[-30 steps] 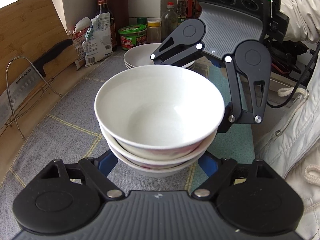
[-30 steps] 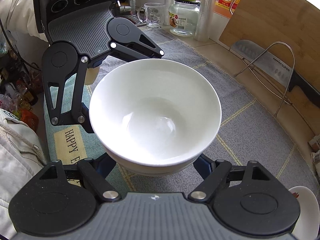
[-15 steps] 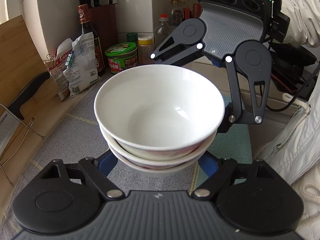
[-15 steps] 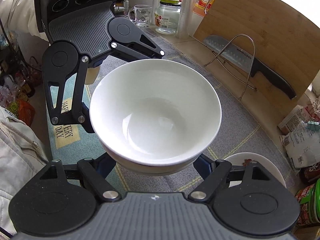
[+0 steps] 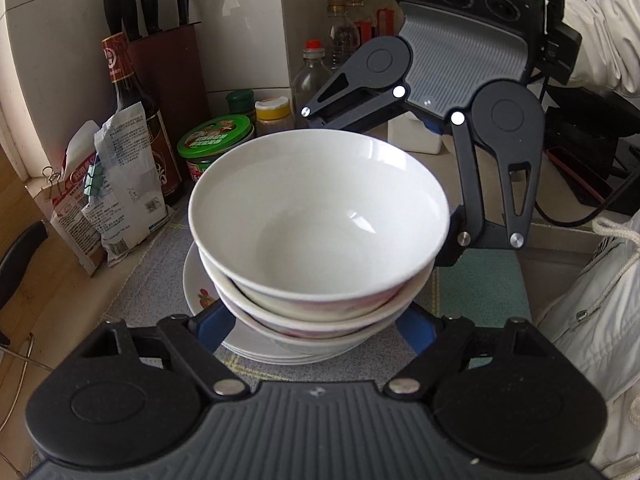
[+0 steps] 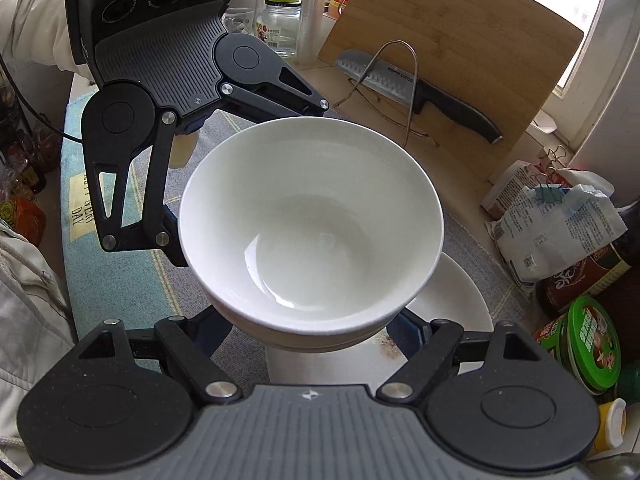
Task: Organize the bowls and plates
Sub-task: 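Lift the bowl stack with both tools and carry it over the white plate stack, then lower the bowl stack onto the plates and open both tools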
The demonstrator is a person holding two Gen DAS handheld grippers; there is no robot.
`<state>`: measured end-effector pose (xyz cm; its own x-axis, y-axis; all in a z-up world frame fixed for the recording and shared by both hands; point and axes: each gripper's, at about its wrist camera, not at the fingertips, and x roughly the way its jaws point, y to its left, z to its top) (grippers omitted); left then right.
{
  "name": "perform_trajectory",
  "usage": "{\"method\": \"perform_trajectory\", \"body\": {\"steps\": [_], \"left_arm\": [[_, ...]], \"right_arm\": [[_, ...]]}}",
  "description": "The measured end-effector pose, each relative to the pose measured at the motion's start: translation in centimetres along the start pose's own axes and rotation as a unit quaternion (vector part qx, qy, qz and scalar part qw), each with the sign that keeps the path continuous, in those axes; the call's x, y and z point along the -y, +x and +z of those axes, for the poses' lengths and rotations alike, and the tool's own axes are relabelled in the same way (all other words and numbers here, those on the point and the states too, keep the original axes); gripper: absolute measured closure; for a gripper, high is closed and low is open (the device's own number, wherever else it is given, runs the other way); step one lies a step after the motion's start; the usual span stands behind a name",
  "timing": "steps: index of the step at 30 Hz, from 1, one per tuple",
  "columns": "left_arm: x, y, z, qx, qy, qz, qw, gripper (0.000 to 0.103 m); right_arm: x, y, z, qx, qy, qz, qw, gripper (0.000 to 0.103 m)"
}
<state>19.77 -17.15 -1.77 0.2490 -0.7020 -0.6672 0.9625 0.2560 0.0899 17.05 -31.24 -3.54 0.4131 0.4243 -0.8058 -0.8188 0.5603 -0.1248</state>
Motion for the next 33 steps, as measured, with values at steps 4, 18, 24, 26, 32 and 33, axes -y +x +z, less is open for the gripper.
{"method": "perform_trajectory", "body": {"steps": [4, 18, 24, 26, 32, 33], "left_arm": [[-0.3, 1.9, 0.8, -0.004, 0.007, -0.003, 1.0, 0.017], [-2.7, 6.0, 1.6, -0.016, 0.005, -0.012, 0.9998, 0.017], [-3.1, 6.3, 1.5, -0.02, 0.002, -0.012, 0.9997, 0.017], [-3.1, 6.4, 1.5, -0.021, 0.0, -0.013, 0.9997, 0.017], [-3.2, 6.4, 1.4, -0.022, -0.005, -0.015, 0.9996, 0.017], [-3.3, 6.4, 1.4, -0.022, -0.006, -0.015, 0.9996, 0.017]], "right_arm": [[1.4, -0.1, -1.2, -0.005, 0.005, -0.006, 1.0, 0.016], [4.8, 1.1, -3.3, -0.02, 0.018, -0.012, 1.0, 0.016], [5.4, 1.5, -3.5, -0.022, 0.019, -0.009, 1.0, 0.016], [5.4, 1.6, -3.5, -0.022, 0.019, -0.007, 1.0, 0.016], [5.5, 1.7, -3.5, -0.023, 0.021, -0.003, 1.0, 0.016], [5.5, 1.7, -3.5, -0.023, 0.02, -0.003, 1.0, 0.016]]}}
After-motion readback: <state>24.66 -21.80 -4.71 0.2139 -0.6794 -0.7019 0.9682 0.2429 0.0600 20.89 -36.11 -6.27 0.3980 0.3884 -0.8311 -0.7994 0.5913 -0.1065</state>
